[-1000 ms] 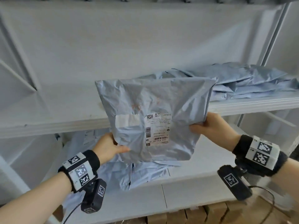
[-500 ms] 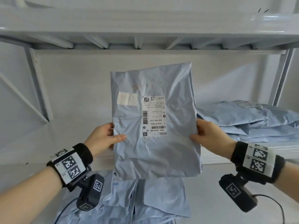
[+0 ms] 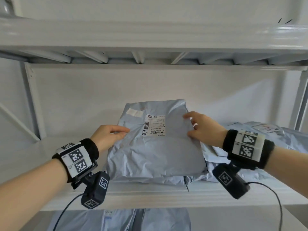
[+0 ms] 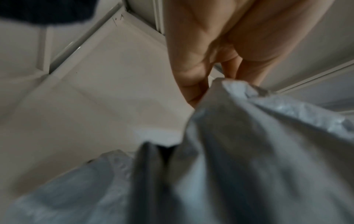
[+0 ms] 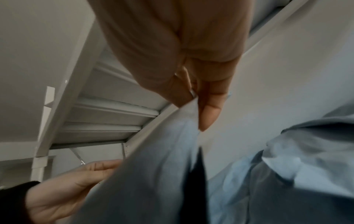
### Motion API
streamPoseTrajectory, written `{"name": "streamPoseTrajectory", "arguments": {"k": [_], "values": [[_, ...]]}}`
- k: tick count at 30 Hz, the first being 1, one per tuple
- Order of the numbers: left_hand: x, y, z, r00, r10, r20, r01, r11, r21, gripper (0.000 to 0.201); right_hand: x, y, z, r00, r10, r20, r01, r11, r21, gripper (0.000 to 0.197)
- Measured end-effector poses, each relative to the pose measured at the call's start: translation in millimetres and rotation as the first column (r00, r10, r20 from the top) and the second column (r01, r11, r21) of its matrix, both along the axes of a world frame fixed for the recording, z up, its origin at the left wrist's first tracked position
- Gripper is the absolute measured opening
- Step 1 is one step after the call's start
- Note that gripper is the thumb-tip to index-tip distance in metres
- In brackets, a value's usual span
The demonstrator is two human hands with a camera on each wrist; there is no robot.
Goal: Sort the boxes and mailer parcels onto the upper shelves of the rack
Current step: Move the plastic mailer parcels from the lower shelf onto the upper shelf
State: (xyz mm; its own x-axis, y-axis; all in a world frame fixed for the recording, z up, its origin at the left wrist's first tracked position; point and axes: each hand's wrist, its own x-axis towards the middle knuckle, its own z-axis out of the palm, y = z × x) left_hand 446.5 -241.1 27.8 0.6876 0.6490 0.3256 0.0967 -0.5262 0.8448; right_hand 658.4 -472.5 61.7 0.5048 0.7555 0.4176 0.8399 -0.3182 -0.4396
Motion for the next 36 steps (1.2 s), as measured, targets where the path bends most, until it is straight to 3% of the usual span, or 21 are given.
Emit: {"name": "streamPoseTrajectory", "arguments": {"k": [2, 5, 10, 13, 21, 32, 36], "values": [[6.7, 9.4, 4.9, 0.999, 0.022, -0.025, -0.023, 0.999, -0.028, 0.018, 5.4, 13.0, 4.7, 0.996, -0.031, 0.084, 0.037, 0.997, -0.067, 0.046], [16.8, 25.4, 9.9, 0.997, 0.025, -0.076, -0.032, 0.996, -0.085, 0.021, 10.6, 30.8, 4.7, 0.992, -0.043, 0.117, 0.060, 0.987, -0.148, 0.047], [35.2, 37.1, 13.3, 0.973, -0.124, -0.196, 0.074, 0.966, -0.246, 0.052, 20.5, 48.9, -3.6, 0.986, -0.073, 0.151, 0.116, 0.946, -0.301, 0.038], [46.9, 34.9, 11.9, 0.937, -0.211, -0.278, 0.142, 0.958, -0.249, 0.064, 30.8, 48.9, -7.0, 0.984, -0.103, 0.148, 0.154, 0.906, -0.394, 0.055], [79.9, 24.3, -9.9, 0.870, -0.220, -0.441, 0.213, 0.975, -0.065, 0.075, 49.9, 45.5, -23.8, 0.953, -0.219, 0.209, 0.299, 0.792, -0.532, 0.088], [104.6, 28.9, -24.9, 0.759, -0.166, -0.629, 0.348, 0.920, 0.178, 0.078, 61.7, 41.3, -39.7, 0.915, -0.310, 0.259, 0.404, 0.690, -0.601, 0.075], [106.3, 27.7, -30.6, 0.716, -0.036, -0.697, 0.382, 0.856, 0.349, 0.076, 62.1, 37.2, -41.4, 0.914, -0.293, 0.282, 0.407, 0.659, -0.633, 0.073]]}}
